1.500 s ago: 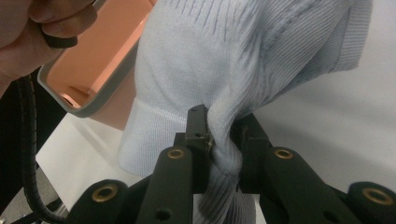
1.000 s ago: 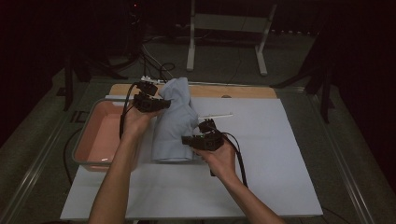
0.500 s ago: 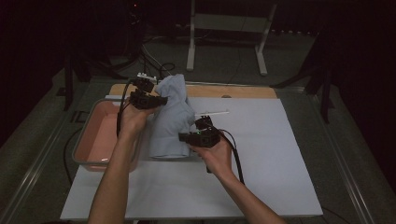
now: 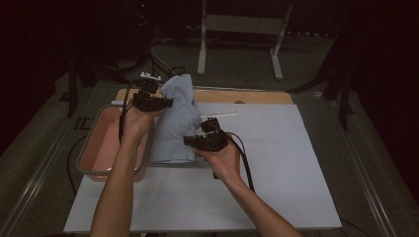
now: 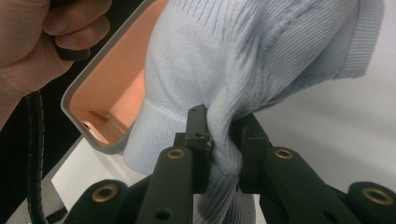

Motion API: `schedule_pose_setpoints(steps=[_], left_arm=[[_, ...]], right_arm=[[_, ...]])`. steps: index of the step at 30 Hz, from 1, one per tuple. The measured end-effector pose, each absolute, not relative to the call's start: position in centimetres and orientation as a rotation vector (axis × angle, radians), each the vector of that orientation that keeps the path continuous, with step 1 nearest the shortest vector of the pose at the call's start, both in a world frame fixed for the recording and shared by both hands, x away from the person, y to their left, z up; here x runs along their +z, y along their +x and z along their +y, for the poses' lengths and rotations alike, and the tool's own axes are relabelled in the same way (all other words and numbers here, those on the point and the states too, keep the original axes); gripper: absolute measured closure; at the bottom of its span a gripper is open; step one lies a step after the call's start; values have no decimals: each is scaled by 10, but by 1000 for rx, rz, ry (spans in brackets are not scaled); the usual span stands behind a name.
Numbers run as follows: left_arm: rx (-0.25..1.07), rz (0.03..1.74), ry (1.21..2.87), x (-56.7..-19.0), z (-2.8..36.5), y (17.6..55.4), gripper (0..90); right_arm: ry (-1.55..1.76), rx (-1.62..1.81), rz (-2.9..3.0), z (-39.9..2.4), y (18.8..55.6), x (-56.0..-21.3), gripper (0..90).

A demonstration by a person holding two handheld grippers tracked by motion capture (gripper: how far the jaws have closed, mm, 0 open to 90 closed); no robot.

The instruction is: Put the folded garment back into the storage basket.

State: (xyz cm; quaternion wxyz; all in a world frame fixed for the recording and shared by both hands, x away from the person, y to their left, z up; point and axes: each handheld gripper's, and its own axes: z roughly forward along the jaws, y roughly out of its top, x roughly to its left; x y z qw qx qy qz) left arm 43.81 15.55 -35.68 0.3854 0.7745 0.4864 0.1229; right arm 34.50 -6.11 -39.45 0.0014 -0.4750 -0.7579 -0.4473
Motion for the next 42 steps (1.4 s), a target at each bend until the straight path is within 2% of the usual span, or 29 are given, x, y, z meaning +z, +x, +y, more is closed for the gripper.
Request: schedule_pose_setpoints(steps=[42], left_arm=[[366, 1291, 1940, -347, 182, 442, 849]], right_arm=[[-1433, -1420, -2409, -27, 352, -385, 784]])
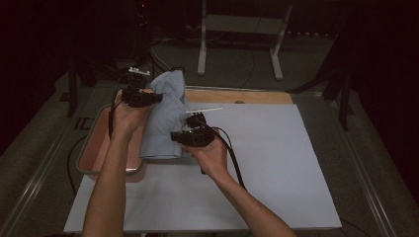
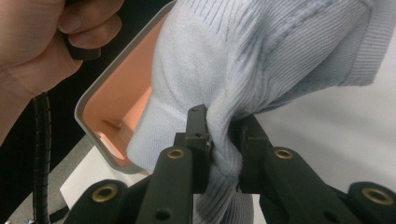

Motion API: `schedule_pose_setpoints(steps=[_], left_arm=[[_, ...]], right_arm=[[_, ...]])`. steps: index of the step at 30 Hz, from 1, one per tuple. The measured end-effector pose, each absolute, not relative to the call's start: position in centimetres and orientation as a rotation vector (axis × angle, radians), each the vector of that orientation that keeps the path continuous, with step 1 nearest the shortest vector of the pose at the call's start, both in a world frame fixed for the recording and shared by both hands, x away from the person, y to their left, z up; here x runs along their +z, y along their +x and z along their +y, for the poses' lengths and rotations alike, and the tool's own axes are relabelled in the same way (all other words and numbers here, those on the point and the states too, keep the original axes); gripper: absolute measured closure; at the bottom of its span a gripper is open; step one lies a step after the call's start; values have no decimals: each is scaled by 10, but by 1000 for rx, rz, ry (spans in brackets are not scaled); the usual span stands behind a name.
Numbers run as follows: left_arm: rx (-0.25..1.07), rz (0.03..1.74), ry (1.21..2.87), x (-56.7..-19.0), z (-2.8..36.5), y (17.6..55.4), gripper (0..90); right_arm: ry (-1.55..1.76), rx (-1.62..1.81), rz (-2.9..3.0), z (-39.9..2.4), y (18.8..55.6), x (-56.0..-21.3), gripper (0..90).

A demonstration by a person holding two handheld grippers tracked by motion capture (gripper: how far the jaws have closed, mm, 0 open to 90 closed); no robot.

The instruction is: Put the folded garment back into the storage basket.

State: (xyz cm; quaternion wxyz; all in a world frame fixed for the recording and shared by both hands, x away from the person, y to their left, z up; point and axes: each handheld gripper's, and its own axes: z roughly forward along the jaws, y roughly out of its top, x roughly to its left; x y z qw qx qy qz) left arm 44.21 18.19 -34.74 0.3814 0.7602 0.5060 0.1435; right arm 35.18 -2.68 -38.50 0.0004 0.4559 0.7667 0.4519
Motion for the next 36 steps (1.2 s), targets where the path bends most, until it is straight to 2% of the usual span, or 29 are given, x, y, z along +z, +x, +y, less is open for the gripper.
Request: schedule_pose_setpoints(steps=[36], left_arm=[[432, 1327, 1936, -333, 206, 438, 849]], right_arm=[[1416, 1411, 2435, 5, 356, -386, 784]])
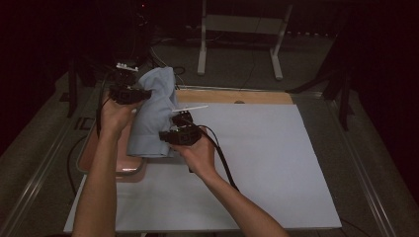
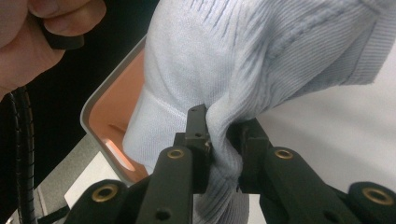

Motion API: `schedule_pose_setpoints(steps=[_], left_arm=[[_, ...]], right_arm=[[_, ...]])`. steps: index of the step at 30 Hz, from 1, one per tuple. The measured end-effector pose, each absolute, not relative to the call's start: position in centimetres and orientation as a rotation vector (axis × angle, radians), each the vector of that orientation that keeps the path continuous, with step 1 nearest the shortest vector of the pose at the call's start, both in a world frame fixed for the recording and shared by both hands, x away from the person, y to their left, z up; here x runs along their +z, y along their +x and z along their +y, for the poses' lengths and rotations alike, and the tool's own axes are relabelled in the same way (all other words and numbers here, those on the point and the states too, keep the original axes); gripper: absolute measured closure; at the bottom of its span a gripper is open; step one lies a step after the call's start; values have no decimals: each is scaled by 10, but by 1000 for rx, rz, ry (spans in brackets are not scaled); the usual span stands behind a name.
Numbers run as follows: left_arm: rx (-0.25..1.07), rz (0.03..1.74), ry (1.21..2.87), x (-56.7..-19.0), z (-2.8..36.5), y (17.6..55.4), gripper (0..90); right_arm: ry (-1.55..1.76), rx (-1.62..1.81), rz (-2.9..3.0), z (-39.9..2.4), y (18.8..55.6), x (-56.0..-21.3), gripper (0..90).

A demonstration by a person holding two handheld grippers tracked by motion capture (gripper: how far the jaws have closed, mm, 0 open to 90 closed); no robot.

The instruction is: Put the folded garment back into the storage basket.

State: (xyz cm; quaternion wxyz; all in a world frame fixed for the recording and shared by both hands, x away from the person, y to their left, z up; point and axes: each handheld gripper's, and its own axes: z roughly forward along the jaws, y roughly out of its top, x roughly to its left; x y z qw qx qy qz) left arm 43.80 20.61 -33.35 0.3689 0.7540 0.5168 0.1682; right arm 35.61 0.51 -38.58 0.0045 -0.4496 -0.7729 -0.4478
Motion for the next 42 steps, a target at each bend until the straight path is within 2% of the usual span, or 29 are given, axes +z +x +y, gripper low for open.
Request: schedule_pose_setpoints(steps=[42], left_arm=[[486, 1378, 1925, -333, 239, 426, 850]], right_arm=[[-1331, -1380, -2455, 53, 354, -399, 782]])
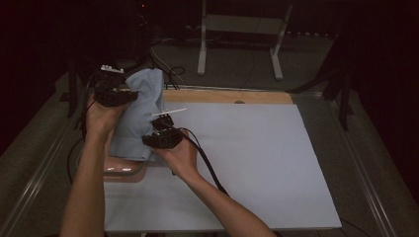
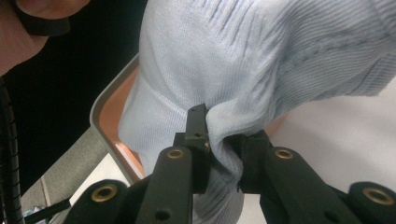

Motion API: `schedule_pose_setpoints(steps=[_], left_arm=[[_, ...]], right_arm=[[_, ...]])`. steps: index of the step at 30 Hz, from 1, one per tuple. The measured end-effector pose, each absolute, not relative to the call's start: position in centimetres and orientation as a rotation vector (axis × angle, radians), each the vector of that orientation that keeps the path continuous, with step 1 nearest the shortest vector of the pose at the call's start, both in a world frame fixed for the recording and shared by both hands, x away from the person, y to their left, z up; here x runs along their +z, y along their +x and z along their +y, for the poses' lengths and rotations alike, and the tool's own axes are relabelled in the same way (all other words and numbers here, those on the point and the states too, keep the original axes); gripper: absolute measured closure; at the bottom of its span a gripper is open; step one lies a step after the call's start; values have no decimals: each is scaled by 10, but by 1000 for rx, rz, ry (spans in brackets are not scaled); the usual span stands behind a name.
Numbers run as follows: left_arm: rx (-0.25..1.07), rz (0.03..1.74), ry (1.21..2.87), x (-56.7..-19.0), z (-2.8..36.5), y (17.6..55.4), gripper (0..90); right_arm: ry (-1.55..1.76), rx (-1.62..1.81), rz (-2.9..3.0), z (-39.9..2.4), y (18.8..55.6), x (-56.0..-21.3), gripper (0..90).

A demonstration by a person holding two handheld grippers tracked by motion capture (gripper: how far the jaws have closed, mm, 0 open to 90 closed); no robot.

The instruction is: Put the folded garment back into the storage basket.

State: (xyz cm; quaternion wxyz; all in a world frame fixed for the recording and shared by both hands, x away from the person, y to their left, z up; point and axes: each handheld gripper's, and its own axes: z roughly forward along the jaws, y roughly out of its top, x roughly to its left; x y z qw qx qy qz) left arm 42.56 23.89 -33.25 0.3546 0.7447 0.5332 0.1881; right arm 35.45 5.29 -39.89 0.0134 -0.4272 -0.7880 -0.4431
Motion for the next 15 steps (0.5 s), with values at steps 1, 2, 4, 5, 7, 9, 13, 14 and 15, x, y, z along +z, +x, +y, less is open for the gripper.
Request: schedule_pose_setpoints(steps=[1, 2, 4, 5, 7, 9, 13, 14, 15], left_arm=[[487, 1379, 1924, -333, 240, 425, 850], [488, 1382, 1923, -333, 241, 425, 850], [489, 1384, 1922, -333, 242, 425, 850], [489, 1385, 1922, -333, 242, 425, 850], [490, 1387, 1921, -333, 243, 425, 850], [491, 1389, 1920, -334, 245, 424, 850], [491, 1392, 1914, -335, 246, 424, 850], [491, 1393, 1915, -335, 247, 424, 850], [491, 1394, 1913, -335, 247, 424, 850]], right_arm=[[-1339, -1375, -2449, 54, 354, -399, 782], [-1339, -1373, -2445, 54, 354, -399, 782], [-1339, -1374, -2444, 56, 354, -400, 782], [-1337, -1373, -2446, 57, 354, -400, 782], [-1337, -1372, -2453, 59, 354, -401, 781], [-1335, -1372, -2447, 60, 354, -401, 781], [-1338, -1363, -2455, 63, 355, -401, 781], [-1337, -1363, -2455, 63, 355, -401, 781], [-1336, -1358, -2455, 63, 355, -401, 781]])
